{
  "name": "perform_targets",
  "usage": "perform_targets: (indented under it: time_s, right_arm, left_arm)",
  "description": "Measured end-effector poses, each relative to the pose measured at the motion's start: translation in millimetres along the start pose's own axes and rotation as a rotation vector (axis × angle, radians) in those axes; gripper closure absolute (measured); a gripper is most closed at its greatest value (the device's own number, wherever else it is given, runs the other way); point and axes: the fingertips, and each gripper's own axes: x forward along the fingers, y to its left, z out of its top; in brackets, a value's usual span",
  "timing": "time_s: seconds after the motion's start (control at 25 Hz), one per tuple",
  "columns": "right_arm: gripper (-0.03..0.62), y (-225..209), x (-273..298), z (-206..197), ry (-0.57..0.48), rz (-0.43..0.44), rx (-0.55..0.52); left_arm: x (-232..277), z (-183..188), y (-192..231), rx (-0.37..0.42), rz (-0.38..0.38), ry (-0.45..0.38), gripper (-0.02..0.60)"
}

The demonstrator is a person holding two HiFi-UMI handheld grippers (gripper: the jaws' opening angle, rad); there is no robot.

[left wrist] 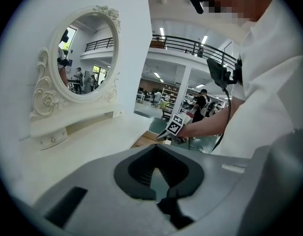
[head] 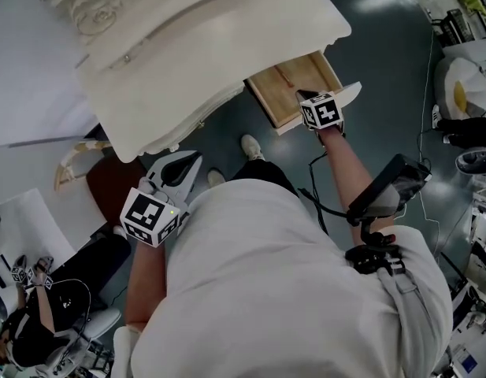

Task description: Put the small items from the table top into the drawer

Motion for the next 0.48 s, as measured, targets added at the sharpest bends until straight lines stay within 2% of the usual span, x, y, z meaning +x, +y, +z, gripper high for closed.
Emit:
perform_targets:
  time_s: [0.48]
  right_arm:
    - [0.592, 106.3, -72.1, -32.2, -0.060, 0.029, -0.023]
  left_arm:
    - [-51.2, -36.0, -23.9, 0.044, -0.049, -0.018, 0.581]
